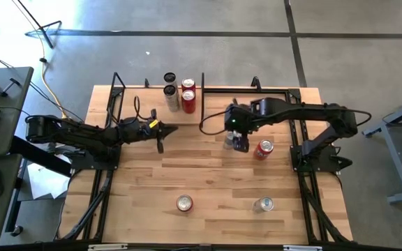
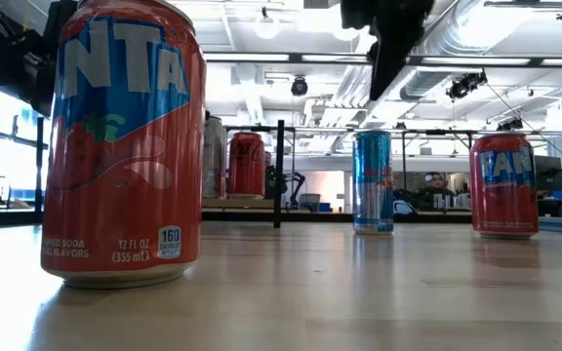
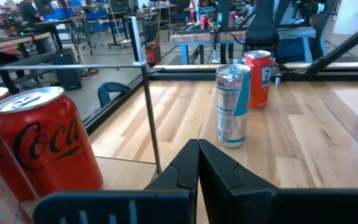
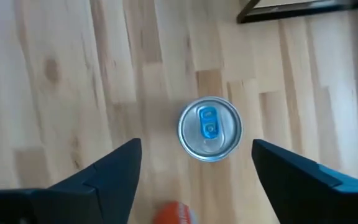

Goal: Place canned beverage on shelf
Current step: Put the top blue soda can on the shelf

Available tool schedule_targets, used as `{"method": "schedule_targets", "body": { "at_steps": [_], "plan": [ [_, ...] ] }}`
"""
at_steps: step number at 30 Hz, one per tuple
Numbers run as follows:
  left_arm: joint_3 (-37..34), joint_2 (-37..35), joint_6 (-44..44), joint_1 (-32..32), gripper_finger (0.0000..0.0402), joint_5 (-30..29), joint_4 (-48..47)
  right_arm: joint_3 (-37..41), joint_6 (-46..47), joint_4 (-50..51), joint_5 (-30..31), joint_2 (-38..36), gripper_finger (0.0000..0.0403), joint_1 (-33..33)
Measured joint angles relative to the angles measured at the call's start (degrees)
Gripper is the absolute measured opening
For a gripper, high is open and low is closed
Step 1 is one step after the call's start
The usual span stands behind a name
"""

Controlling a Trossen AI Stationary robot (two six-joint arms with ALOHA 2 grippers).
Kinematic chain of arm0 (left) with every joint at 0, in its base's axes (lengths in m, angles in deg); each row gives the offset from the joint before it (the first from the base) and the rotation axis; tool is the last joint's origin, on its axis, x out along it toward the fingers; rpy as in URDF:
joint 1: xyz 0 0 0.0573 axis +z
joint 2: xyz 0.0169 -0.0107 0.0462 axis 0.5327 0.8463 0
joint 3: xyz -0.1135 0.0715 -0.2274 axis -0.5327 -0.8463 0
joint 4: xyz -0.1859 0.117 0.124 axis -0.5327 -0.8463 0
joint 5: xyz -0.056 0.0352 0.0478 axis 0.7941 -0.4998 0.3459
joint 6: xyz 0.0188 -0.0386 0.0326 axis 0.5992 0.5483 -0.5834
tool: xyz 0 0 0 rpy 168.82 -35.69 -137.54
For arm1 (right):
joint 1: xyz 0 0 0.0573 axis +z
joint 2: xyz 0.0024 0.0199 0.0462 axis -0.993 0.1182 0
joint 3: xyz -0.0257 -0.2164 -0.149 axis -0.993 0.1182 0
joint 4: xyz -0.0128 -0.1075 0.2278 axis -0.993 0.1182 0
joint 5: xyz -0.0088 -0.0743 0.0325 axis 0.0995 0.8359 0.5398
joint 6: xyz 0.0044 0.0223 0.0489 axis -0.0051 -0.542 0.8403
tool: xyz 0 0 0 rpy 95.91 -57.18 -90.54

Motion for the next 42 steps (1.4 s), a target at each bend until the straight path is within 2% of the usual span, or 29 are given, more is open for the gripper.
{"method": "schedule_targets", "body": {
  "at_steps": [7, 15, 19, 27, 32, 37, 42],
  "plan": [
    [0.0, 0.0, 0.6, -0.9, 0.0, 0.0, 0.0, 0.0, -13.6, -0.9, 1.9, 3.8, 0.0294, -1.1],
    [0.0, 0.0, 1.1, -2.0, 0.0, -1.2, -0.5, 0.0, -18.3, -0.8, -1.3, 7.6, 0.0294, -4.3],
    [0.0, 0.0, 1.1, -2.0, 0.0, -2.8, -0.5, 0.1, -18.9, -0.6, -5.1, 9.2, 0.0294, -5.0],
    [0.0, 0.0, 1.4, -1.9, 0.0, -2.8, -0.5, 0.1, -20.1, -0.8, -5.6, 9.6, 0.029, -5.0],
    [0.0, 0.0, 1.6, -1.9, 0.0, -3.1, -0.4, 0.1, -20.5, -0.8, -5.4, 12.0, 0.0268, -5.1],
    [0.0, 0.0, 4.1, -1.9, 0.0, -4.2, 0.5, 0.0, -19.3, -1.6, -3.4, 13.3, 0.0228, -4.9],
    [0.0, 0.0, 3.7, -1.9, 0.0, -5.0, 0.7, -4.2, -13.5, -2.2, -4.9, 13.6, 0.0224, -4.6]
  ]
}}
